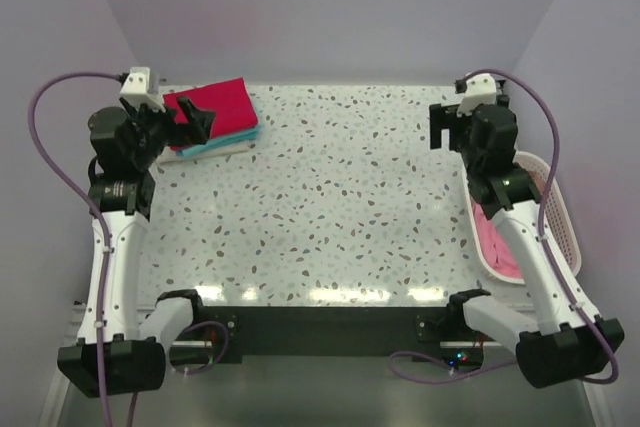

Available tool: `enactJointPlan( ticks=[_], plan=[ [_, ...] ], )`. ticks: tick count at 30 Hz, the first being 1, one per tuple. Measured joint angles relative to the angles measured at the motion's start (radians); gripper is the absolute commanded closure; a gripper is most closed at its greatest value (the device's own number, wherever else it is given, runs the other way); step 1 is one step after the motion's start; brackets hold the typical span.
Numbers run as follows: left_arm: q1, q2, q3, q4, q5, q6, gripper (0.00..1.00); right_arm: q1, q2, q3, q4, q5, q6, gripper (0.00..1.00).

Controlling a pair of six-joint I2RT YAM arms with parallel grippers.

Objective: Fold and stack the t-shirts
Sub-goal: Reset both grippers

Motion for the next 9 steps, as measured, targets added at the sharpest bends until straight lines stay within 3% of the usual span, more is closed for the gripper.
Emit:
enactJointPlan(
  ticks=[5,9],
  plan=[
    [0.0,-0.092,-0.184,-0.035,0.011,0.012,0.0,0.0,-0.103,-0.01,-0.006,0.18,0.05,0.01],
    [0.0,-0.124,-0.233,-0.073,0.018,0.019,0.0,0.001,-0.168,-0.065,-0.026,0.242,0.068,0.01]
  ],
)
